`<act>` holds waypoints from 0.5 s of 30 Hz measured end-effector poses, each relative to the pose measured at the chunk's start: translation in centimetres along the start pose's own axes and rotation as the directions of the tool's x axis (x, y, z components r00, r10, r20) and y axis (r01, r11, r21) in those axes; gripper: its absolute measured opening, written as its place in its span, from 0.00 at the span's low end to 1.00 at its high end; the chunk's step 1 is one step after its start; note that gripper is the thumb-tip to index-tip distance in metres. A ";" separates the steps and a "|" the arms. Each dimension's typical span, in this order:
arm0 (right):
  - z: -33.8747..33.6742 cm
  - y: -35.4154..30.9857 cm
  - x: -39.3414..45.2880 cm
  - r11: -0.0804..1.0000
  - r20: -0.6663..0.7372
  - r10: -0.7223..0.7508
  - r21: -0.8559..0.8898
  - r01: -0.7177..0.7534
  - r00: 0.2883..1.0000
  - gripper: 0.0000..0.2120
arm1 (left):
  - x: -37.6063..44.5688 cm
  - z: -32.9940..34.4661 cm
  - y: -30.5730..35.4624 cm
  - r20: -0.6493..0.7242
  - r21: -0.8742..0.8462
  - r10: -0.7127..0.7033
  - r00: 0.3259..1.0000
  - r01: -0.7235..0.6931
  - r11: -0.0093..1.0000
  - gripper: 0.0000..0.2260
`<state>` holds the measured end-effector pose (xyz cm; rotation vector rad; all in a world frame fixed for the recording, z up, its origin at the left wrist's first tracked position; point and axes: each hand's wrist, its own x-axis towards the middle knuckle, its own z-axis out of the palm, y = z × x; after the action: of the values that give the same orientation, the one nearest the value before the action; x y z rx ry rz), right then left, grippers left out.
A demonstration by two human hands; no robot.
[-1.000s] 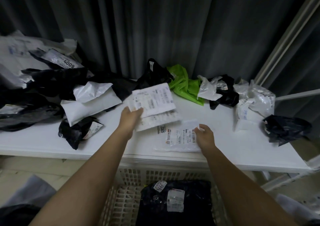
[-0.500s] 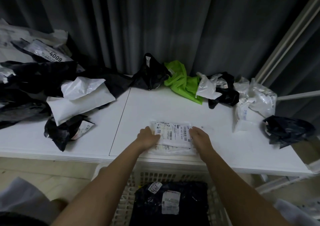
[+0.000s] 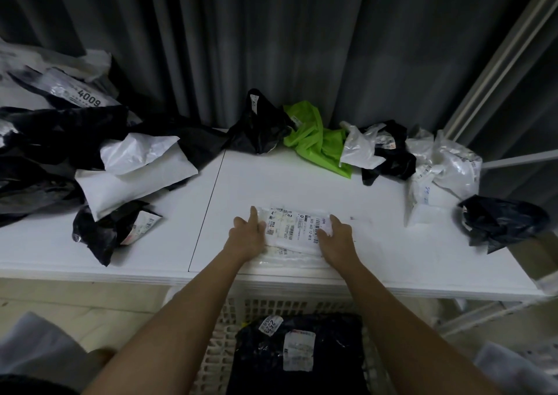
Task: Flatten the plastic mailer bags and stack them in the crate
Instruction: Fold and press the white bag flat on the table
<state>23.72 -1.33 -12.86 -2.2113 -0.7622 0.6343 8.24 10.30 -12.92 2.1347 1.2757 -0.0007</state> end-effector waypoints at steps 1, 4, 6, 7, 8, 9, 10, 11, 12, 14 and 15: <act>0.0 0.0 -0.1 0.998 -0.025 -0.009 -0.065 0.008 1.000 0.27 | 0.1 0.1 0.0 -0.015 0.032 -0.002 1.000 0.003 0.999 0.26; 0.4 -0.4 -0.3 0.909 -0.113 -0.167 -0.402 0.108 0.979 0.28 | -0.3 0.1 0.1 -0.075 0.191 0.021 0.997 -0.006 0.982 0.27; 1.0 -0.9 -0.4 0.806 -0.007 -0.338 -0.519 0.286 0.941 0.28 | -0.5 0.5 -0.1 -0.111 0.299 0.059 0.992 -0.023 0.954 0.27; 1.6 -1.2 -0.2 0.768 0.085 -0.375 -0.529 0.361 0.923 0.28 | -0.5 0.6 -0.4 -0.133 0.336 0.073 0.988 -0.025 0.942 0.27; 1.9 -1.4 -0.1 0.741 0.164 -0.381 -0.534 0.407 0.910 0.27 | -0.6 0.7 -0.5 -0.144 0.362 0.087 0.986 -0.030 0.932 0.26; 2.4 -1.4 0.1 0.724 0.228 -0.363 -0.541 0.427 0.904 0.27 | -0.7 0.9 -0.6 -0.148 0.382 0.099 0.984 -0.036 0.924 0.25; 3.0 -1.1 0.3 0.708 0.269 -0.339 -0.558 0.433 0.901 0.26 | -0.7 1.0 -0.8 -0.150 0.398 0.109 0.983 -0.041 0.917 0.25; 3.3 -0.9 0.3 0.683 0.291 -0.324 -0.587 0.435 0.900 0.26 | -0.8 1.2 -1.0 -0.154 0.418 0.122 0.980 -0.047 0.907 0.24; 3.7 -0.6 0.3 0.650 0.297 -0.326 -0.619 0.441 0.898 0.26 | -0.9 1.3 -1.1 -0.165 0.437 0.132 0.977 -0.047 0.898 0.24; 4.1 -0.1 0.0 0.585 0.280 -0.358 -0.676 0.448 0.891 0.31 | -0.8 1.6 -1.2 -0.199 0.458 0.149 0.969 -0.043 0.888 0.24; 4.3 -0.1 0.0 0.570 0.274 -0.364 -0.691 0.445 0.890 0.32 | -0.8 1.7 -1.3 -0.226 0.462 0.177 0.958 -0.054 0.885 0.24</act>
<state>20.96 0.67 -15.49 -2.5574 -1.7897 0.1898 7.35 9.21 -14.71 2.6861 1.3972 0.0415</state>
